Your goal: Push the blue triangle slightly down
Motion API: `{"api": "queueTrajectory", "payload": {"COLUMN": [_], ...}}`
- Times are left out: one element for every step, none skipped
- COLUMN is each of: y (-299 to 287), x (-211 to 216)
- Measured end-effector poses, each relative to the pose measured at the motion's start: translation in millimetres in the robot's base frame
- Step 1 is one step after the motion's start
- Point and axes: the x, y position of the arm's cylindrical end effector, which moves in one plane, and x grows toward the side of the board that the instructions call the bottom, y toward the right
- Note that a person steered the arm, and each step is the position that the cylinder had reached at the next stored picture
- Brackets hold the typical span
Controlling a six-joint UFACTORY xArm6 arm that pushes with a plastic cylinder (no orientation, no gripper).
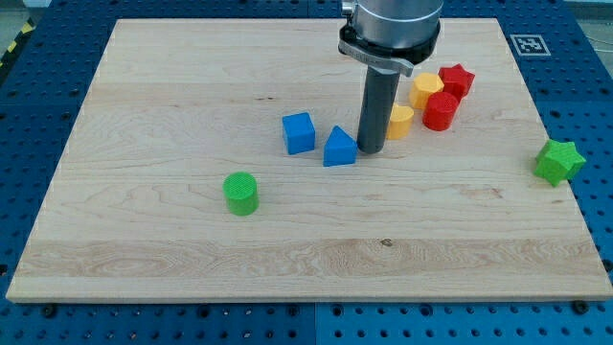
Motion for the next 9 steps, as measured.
{"api": "queueTrajectory", "payload": {"y": [0.0, 4.2, 37.2, 52.7, 47.5, 24.4, -3.9, -29.4, -50.7], "x": [-28.5, -61.8, -64.0, -56.6, -53.7, -53.6, -54.3, -55.8, -55.8]}}
